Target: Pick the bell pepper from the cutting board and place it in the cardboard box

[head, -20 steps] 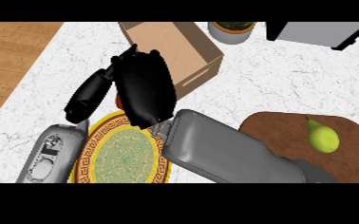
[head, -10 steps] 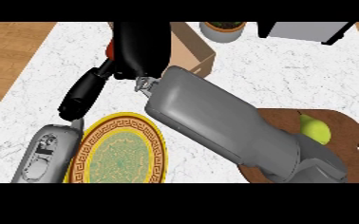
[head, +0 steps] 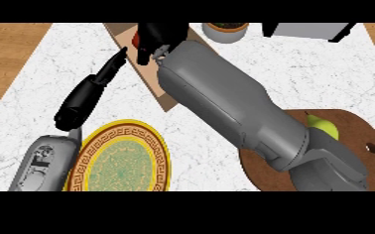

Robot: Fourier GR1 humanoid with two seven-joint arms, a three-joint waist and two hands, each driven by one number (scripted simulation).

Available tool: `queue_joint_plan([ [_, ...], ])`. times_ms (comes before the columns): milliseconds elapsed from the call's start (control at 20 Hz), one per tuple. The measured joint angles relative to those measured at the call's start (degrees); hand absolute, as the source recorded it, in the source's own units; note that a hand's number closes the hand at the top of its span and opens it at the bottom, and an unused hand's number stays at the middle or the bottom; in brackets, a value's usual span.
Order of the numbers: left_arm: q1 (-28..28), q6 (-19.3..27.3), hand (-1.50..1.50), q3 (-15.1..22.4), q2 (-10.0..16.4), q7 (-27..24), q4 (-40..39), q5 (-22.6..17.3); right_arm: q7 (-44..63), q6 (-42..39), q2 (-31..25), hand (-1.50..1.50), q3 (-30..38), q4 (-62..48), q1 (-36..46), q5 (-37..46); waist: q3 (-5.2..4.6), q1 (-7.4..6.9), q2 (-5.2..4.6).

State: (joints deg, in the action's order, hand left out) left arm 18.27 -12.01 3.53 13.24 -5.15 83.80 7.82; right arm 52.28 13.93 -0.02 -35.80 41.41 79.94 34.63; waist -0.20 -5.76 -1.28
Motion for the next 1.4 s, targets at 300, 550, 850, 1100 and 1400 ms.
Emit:
queue_joint_plan([
  [300, -1.3, -0.2, 0.00, -1.2, 0.8, -0.3, 0.8, -0.3, -6.8, -8.4, 0.0, 1.50, 3.3, -8.2, 0.9, -7.6, 0.07, 1.21, 0.15],
  [550, -2.5, -0.5, 0.00, -1.5, 1.1, -0.4, 2.0, -0.5, -11.3, -14.9, 0.0, -1.50, 4.6, -14.7, 1.0, -11.3, 0.09, 1.61, 0.22],
  [850, -3.3, 0.2, 0.00, -1.7, 0.4, 0.1, 2.8, -0.1, -22.1, -18.4, 0.0, -1.50, 6.7, -16.8, -0.3, -14.5, 0.14, 2.64, 0.42],
  [1100, -3.6, 0.6, 0.00, -1.6, 0.0, 0.6, 3.3, 0.2, -31.1, -8.1, -0.2, -1.50, 12.5, -13.4, -1.3, -17.9, 0.27, 3.12, 0.39],
  [1400, -3.6, 0.4, 0.00, -2.2, 0.4, 0.6, 3.4, -0.1, -38.6, 6.2, 0.0, -1.50, 26.1, -8.1, -4.8, -28.6, 0.36, 3.31, 0.34],
])
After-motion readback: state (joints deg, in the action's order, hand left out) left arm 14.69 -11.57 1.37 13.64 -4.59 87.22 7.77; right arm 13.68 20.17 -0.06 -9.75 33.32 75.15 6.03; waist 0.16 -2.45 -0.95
